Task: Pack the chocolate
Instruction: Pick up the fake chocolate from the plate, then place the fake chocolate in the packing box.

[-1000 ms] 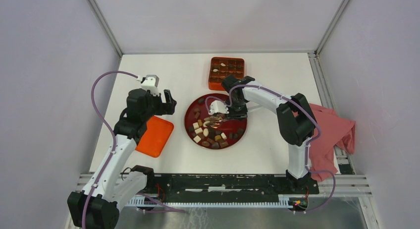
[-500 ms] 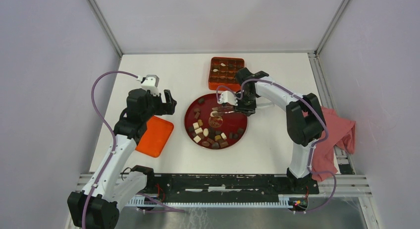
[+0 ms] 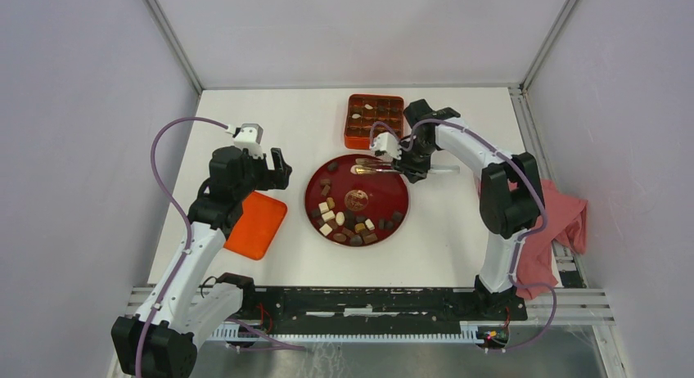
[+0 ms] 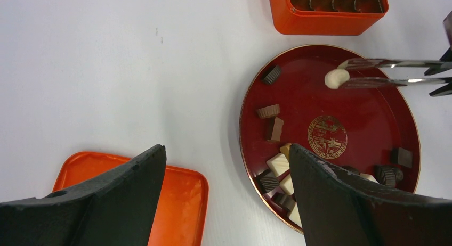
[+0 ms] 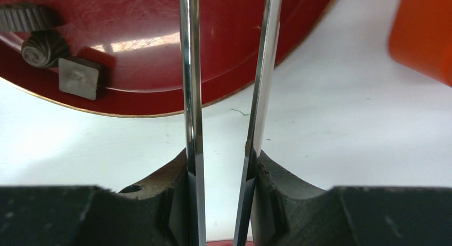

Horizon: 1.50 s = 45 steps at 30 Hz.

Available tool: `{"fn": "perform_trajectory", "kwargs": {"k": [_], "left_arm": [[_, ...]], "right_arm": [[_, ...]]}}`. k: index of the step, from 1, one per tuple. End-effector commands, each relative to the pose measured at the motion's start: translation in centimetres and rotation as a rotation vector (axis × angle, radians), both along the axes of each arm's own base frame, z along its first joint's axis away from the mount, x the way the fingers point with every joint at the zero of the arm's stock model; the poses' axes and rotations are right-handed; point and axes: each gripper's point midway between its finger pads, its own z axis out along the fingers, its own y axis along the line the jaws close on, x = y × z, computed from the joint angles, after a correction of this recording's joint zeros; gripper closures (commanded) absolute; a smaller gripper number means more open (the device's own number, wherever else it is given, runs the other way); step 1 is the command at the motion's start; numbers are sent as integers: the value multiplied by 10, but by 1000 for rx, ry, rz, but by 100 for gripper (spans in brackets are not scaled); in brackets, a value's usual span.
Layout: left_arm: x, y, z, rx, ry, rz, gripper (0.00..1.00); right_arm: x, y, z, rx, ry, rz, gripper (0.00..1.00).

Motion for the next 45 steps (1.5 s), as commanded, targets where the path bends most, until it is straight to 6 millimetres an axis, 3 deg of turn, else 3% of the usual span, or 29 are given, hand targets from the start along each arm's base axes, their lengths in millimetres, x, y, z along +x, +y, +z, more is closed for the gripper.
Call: {"fn": "perform_trajectory", "kwargs": {"k": [1,6,11,16,21,31,37,45], "left_arm": [[2,1,7,37,-43,-28,10],[2,2,7,36,-44,-27,10],[2,2,7,38,-44,-25,10],[2,2,7,38,-45,-26,10],[2,2,7,41,-45,-25,10],[3,2,6,41,-40,-27,10],[3,1,5,40,-38,-28,10],[3,1,5,40,-38,-28,10]], "right_arm": [[29,18,39,120,-85,-48,100],[57,20,55,146,-131,-108,100],[101,11,65,129,-218,-248,100],[140,2,67,112,-281,-361,100],[164,-8,61,79,-333,-428,100],[179,-14,45,61,-354,-467,100],[182,-13,35,56,-342,-474,95],[181,-14,26,46,-327,-474,80]]}}
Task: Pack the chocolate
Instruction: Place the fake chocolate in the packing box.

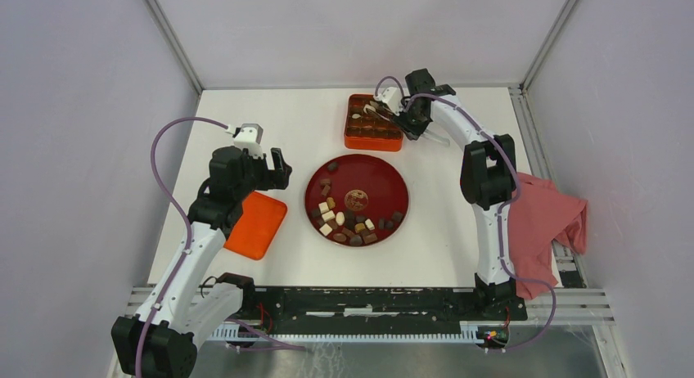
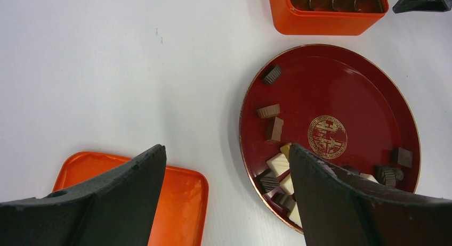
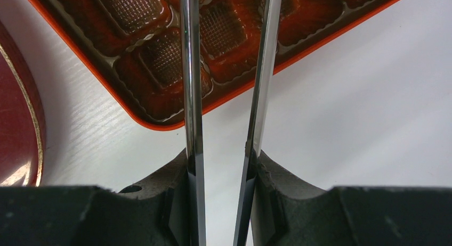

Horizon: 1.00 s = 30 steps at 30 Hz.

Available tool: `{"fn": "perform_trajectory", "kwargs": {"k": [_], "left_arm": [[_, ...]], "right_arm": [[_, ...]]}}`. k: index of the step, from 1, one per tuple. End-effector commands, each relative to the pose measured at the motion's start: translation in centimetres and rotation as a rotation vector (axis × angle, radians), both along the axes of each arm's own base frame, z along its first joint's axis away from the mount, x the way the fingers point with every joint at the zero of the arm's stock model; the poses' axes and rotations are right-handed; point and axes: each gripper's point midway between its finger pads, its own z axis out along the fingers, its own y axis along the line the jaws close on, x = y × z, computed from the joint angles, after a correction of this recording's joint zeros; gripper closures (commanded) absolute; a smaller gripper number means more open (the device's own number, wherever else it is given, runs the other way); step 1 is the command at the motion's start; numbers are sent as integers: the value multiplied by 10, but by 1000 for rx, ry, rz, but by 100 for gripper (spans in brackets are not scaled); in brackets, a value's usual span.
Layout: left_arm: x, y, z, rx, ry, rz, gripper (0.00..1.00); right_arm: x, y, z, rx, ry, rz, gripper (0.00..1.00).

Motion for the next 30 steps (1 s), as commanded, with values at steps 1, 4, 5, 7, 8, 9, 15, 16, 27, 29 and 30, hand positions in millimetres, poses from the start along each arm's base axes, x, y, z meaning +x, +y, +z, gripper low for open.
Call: {"fn": "perform_trajectory", "kwargs": {"k": [1,4,5,7,8,9,15,16,27,29,30], "left_arm": [[3,1,5,40,-38,-28,10],[3,1,5,40,-39,-28,10],[3,1,5,40,-37,-29,10],[3,1,5,40,-38,-29,10],[3,1,5,40,-39,-29,10],[3,1,6,40,-40,-28,10],[3,2,6,40,-41,-28,10],[3,1,6,40,-40,-29,10],[2,1,7,40,-43,-28,10],[2,1,7,40,-43,-28,10],[2,2,7,40,-44,-27,10]], "right_arm": [[19,3,20,19,-79,-22,78],[19,3,19,20,-76,-23,71],[19,3,19,20,-76,-24,69],[18,3,17,17,-72,-22,66],[18,3,17,18,-71,-22,64],[18,3,17,18,-72,-21,62],[17,3,19,19,-72,-19,57],[17,3,19,20,-72,-18,56],[16,6,33,45,-94,-16,58],[16,9,43,62,-112,-15,59],[15,9,47,70,-117,-15,60]]}}
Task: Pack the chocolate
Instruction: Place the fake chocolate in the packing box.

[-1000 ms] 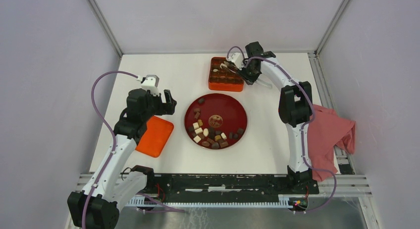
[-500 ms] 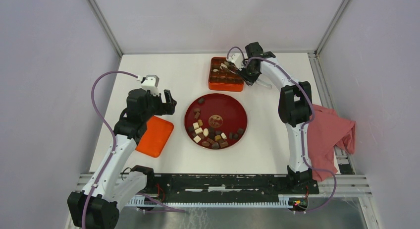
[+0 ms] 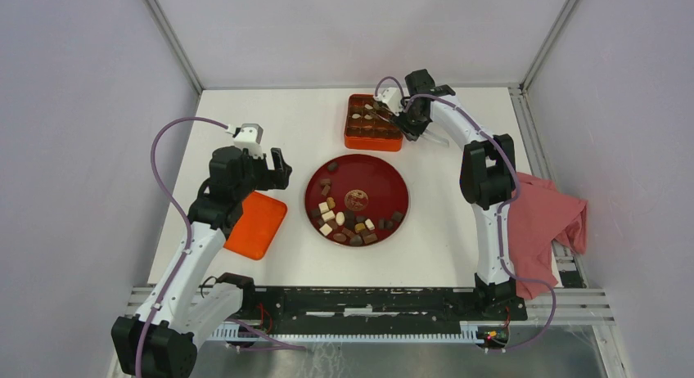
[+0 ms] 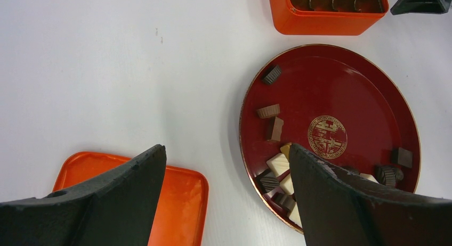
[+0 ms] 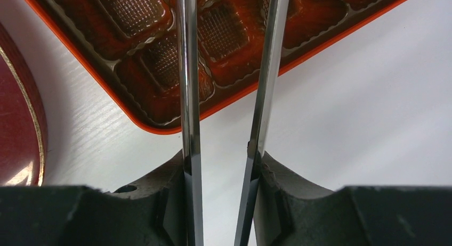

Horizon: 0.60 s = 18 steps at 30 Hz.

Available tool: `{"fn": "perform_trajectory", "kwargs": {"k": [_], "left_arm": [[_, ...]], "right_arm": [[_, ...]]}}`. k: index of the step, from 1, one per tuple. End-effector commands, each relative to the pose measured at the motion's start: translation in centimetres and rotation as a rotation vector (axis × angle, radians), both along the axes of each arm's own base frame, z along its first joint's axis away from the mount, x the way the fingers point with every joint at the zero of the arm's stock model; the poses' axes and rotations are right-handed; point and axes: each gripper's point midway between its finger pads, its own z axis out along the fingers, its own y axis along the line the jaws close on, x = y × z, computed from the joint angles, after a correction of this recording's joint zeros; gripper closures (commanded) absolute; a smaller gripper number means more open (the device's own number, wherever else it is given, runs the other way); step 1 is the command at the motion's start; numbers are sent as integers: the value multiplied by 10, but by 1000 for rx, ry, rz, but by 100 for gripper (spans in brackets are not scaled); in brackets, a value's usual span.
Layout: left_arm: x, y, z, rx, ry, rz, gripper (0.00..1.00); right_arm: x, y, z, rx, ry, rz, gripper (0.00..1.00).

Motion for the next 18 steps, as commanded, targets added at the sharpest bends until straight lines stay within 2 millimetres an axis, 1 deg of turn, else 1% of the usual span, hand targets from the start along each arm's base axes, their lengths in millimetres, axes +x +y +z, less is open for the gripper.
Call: {"fn": "perform_trajectory", "kwargs": {"k": [1,4,5,6,7,8,10,11,12,13,15,16,18], "left_arm": [[2,2,6,40,-42,-25,10],[2,2,7,38,-45,-25,10],[2,2,7,39,-44,-26,10],[2,2,7,38,-43,-25,10],[2,2,6,39,-42,-25,10],[2,2,7,39,-43,-25,10],[2,2,7,38,-44,-27,10],[2,1,7,37,-44,-27,10],[2,1,7,38,-44,-28,10],[2,2,6,37,-43,-27,10],[2,1,7,36,-43,-30,10],[3,0,6,35,-42,-32,10],[3,0,5,34,-38,-35,10]], "right_arm": [[14,9,59,77,-135,-8,60],[6,13,79,116,-160,3,62],[1,14,82,131,-157,9,62],[-5,17,90,153,-162,22,62],[-13,19,93,171,-154,34,63],[-20,22,100,195,-159,51,63],[-41,26,107,242,-148,90,63],[-53,30,114,271,-149,118,64],[-65,31,114,290,-137,143,63],[-78,34,119,315,-134,170,63],[-104,36,120,348,-115,225,63],[-117,35,116,354,-100,245,63],[-139,33,114,355,-93,292,63]]}}
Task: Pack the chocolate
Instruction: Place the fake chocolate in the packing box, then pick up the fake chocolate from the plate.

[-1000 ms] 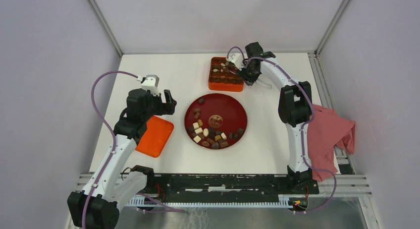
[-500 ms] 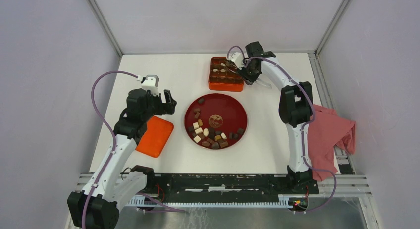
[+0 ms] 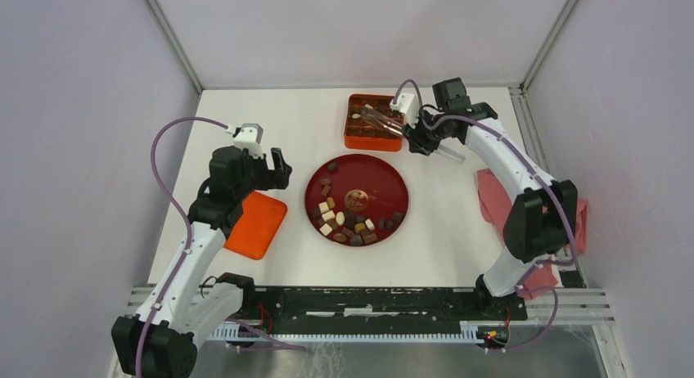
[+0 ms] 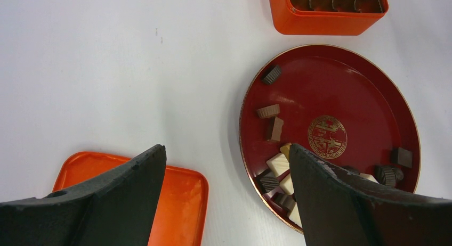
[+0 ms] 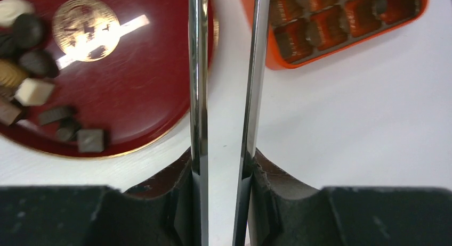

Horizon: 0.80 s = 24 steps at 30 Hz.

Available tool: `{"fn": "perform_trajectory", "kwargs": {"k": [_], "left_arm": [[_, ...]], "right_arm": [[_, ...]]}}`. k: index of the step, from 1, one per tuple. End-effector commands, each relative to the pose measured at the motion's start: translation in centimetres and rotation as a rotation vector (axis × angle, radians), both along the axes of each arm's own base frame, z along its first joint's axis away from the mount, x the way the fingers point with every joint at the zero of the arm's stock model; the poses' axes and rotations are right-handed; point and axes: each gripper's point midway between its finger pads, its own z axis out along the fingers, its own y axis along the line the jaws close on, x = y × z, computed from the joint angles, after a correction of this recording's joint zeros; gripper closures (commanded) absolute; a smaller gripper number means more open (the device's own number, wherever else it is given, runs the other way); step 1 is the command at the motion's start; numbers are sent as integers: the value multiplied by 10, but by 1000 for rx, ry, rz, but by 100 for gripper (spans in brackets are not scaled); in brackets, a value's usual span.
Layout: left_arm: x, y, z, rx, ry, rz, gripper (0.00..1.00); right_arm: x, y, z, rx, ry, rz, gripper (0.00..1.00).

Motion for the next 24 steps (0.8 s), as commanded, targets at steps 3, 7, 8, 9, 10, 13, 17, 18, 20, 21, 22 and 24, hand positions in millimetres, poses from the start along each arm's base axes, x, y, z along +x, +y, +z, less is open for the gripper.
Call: {"fn": "perform_trajectory", "kwargs": {"k": [3,7,8,9,10,13,17,18,20,21,22,24], "left_arm": [[3,-1,4,35,-33,-37,10],[3,-1,3,35,-29,-38,10],[4,-1,3,35,-29,-37,10],[4,-1,2,36,-28,-38,10],[4,-1,2,34,-27,-39,10],[4,-2,2,34,-25,-43,10],[4,-2,0,34,-21,-45,10],[4,-2,1,33,-22,-44,10],[4,-2,1,34,-22,-44,10],[4,-2,1,33,-23,-43,10],[4,-2,1,33,-21,-44,10],[4,-3,0,33,-20,-47,10]], "right_arm": [[-67,7,4,63,-13,196,63],[-102,-4,-10,21,9,265,63],[-109,-7,-14,9,19,279,63],[-118,-9,-18,-3,32,301,64],[-125,-12,-22,-16,42,317,64],[-141,-22,-35,-71,63,353,64],[-156,-30,-49,-138,92,393,64],[-159,-31,-54,-159,98,405,64],[-164,-34,-60,-203,98,425,64],[-167,-36,-64,-228,96,441,63],[-169,-37,-67,-249,97,451,63],[-172,-38,-72,-290,101,479,63]]}}
